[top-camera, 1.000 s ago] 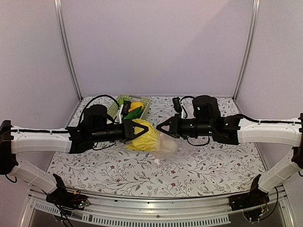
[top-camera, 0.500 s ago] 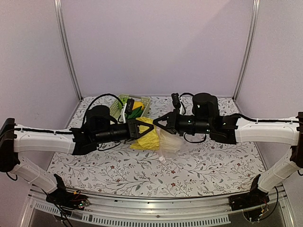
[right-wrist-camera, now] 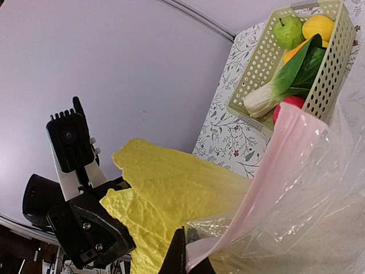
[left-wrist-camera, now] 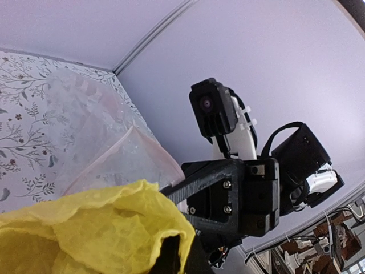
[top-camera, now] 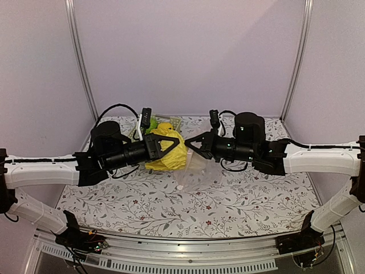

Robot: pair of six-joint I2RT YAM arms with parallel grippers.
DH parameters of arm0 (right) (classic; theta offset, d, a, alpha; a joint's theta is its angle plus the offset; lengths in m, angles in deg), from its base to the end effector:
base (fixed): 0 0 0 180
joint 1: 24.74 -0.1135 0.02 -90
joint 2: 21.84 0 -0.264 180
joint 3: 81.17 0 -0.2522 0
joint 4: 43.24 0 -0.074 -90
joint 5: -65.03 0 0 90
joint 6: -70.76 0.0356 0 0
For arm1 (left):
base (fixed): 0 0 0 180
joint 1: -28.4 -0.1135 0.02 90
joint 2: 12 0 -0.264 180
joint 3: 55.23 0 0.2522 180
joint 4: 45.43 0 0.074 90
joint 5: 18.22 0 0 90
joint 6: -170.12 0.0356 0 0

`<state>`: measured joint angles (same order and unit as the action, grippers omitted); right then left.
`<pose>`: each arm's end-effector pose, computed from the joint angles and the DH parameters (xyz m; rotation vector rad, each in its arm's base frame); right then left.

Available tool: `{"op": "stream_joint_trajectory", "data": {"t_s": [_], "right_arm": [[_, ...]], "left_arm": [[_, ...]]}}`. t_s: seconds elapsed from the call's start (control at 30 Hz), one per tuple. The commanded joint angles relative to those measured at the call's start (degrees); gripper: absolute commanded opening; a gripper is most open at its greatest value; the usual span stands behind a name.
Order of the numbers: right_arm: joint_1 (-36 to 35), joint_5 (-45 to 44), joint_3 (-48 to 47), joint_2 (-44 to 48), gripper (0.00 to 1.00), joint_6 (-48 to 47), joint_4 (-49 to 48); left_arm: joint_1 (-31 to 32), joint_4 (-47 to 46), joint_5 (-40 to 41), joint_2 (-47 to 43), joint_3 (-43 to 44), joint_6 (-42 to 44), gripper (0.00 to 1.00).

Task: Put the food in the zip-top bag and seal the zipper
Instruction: Adjust the fake vegetable in the zipper food storage bag.

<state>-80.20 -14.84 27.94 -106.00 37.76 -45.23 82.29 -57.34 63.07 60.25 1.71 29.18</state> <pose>0.1908 0.2882 0.2969 -0.1215 2.0519 1.4988 0.1676 -0.2389 0.2919 0.1812 1.8549 -1.4745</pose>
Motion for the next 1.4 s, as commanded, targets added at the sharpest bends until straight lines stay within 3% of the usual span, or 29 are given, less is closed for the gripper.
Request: {"op": "stream_joint_trajectory", "data": {"t_s": [0.0, 0.4, 0.87, 0.97, 1.23, 1.37], "right_arm": [[-0.42, 0.57, 1.32, 1.28, 0.0, 2.35, -2.93], [-0.65, 3.8, 1.85, 1.03, 0.0, 8.68, -11.82], [-0.95, 3.57, 2.75, 1.16, 0.0, 9.06, -12.26], [-0.89, 4.0, 3.31, 1.48, 0.0, 8.95, -11.81], [-0.94, 9.4, 1.76, 2.38, 0.0, 6.63, -8.26], [-0.9, 10.63, 1.03, 2.38, 0.0, 5.07, -5.29]], "left_arm": [[0.87, -3.27, 0.8, -0.2, 0.83, 1.19, 0.0], [4.3, -3.52, 4.58, 6.23, -0.55, 5.08, 0.0], [6.35, -6.98, 2.92, 11.51, 2.55, 9.83, 0.02], [5.96, -6.95, 0.48, 10.62, 2.79, 12.56, 0.04], [4.65, -10.38, -15.05, 9.36, 3.58, 16.65, 0.1], [4.65, -10.16, -14.57, 9.28, 3.2, 17.24, 0.13]]}}
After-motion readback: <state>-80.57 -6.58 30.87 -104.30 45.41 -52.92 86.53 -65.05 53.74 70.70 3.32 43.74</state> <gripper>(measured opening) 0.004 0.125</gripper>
